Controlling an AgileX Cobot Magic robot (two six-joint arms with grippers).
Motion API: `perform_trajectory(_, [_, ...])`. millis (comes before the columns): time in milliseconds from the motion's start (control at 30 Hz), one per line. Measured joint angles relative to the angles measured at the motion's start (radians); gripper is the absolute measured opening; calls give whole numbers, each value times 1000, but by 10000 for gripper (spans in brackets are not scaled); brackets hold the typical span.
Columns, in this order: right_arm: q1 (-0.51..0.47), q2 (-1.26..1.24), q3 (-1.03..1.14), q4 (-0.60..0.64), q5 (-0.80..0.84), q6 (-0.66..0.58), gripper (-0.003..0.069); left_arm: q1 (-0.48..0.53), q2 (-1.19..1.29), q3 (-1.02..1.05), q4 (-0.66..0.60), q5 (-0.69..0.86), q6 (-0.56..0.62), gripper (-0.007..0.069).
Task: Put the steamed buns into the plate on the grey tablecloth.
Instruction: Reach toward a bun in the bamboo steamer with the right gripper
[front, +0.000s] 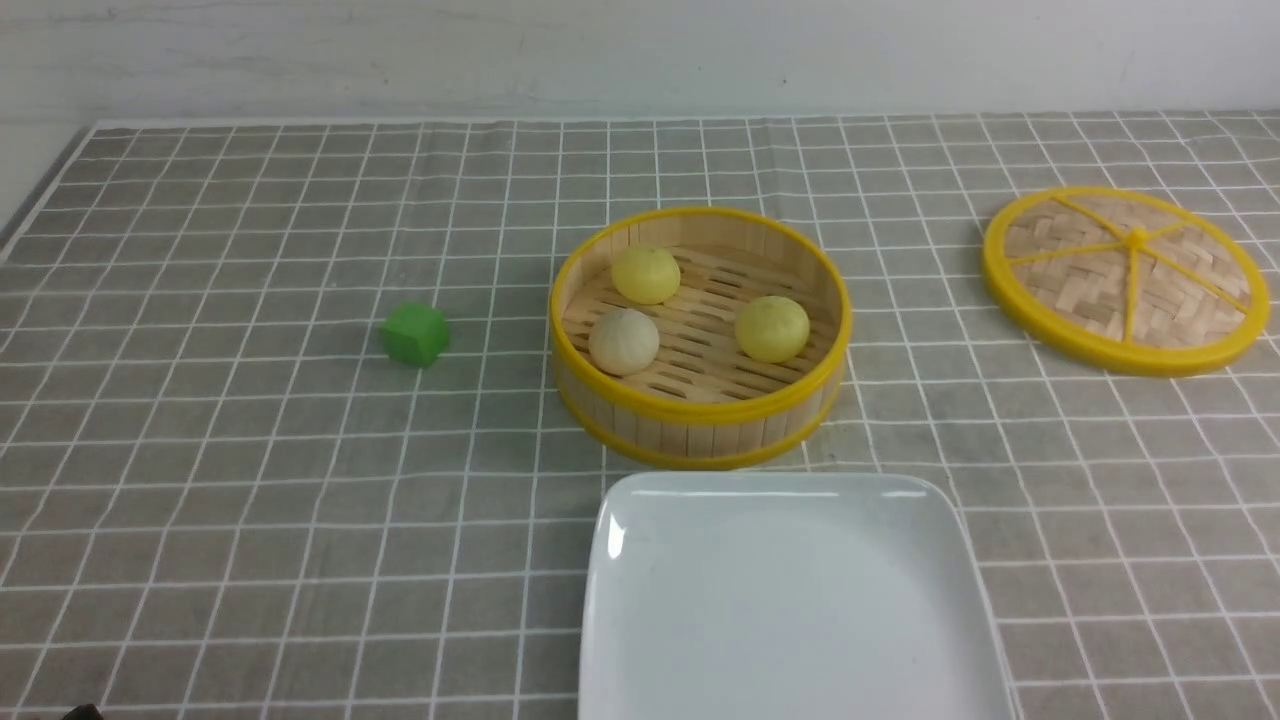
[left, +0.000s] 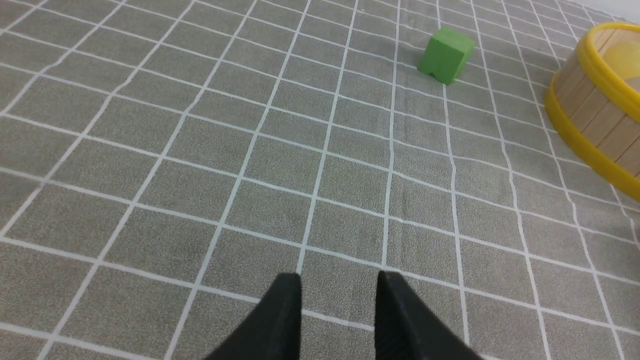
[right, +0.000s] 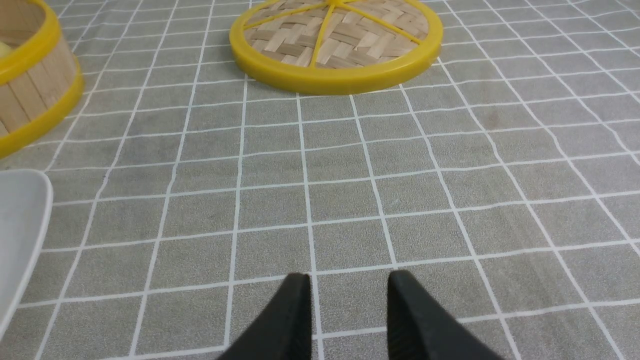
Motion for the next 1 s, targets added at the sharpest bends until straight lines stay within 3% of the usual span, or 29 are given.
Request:
perform_trajectory(667, [0, 0, 0, 1, 0, 1, 239, 0, 0, 2, 45, -13, -1, 240])
perform_trajectory(800, [0, 0, 0, 146, -14, 111, 239, 0, 0, 3, 74, -18, -22, 240])
perform_trajectory(900, [0, 0, 4, 371, -22, 277, 239, 0, 0, 3, -67, -23, -188, 240])
perform_trajectory(933, [0, 0, 4, 381, -22, 285, 239, 0, 0, 3, -92, -23, -201, 240])
perform_trajectory(1000, [0, 0, 6, 487, -23, 352, 239, 0, 0, 3, -243, -23, -344, 240])
